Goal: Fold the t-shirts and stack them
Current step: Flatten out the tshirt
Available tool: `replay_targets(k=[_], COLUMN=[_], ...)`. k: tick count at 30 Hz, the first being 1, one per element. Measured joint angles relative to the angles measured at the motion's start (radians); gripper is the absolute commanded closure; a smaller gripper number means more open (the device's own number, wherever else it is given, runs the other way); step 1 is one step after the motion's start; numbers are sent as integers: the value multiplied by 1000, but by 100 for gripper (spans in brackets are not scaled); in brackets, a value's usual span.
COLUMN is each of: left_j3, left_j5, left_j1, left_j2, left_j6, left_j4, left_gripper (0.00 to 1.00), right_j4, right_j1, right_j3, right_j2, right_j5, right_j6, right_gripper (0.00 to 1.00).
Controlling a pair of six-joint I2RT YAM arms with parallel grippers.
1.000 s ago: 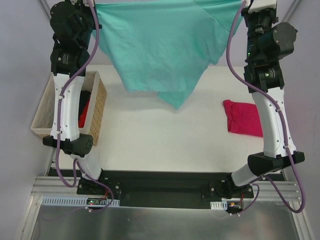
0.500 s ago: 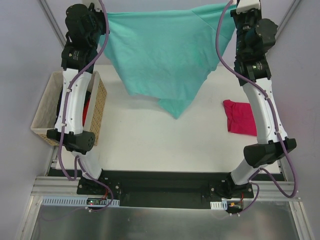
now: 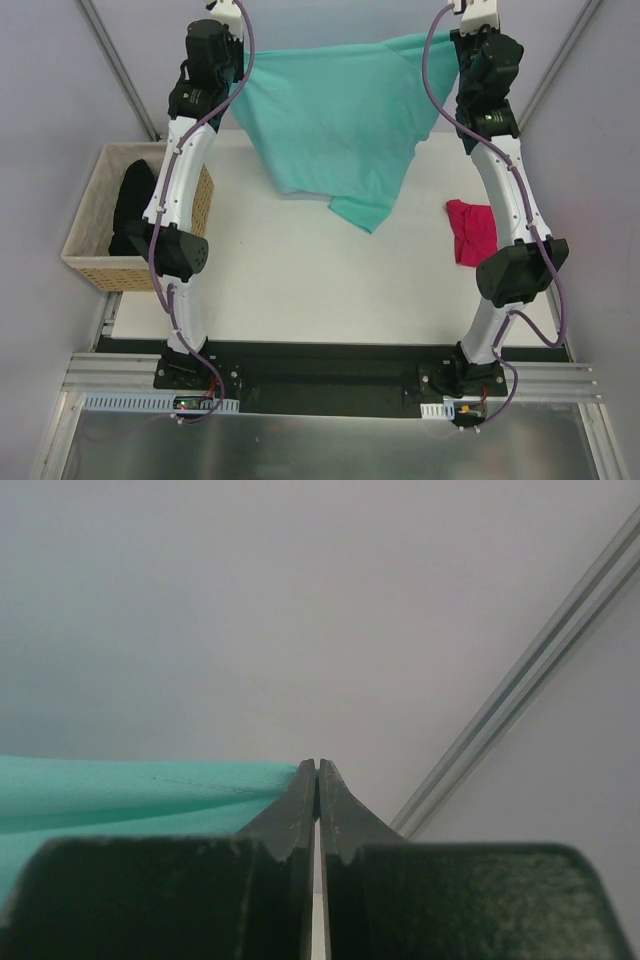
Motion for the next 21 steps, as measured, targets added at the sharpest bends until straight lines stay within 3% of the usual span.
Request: replay_targets(k=[12, 21], left_j3=[-2, -334], left_j5=[1, -19], left_j1=[-6, -32], left_j2=[20, -140], left_j6=[-47, -88], left_j4=[26, -6], left_gripper=[100, 100], right_j4=[-16, -96], right_j1=[-14, 69], right_j3=[2, -192], right_j2=[8, -113], right_j5=[2, 63], right_j6=[48, 98], right_gripper=[99, 99])
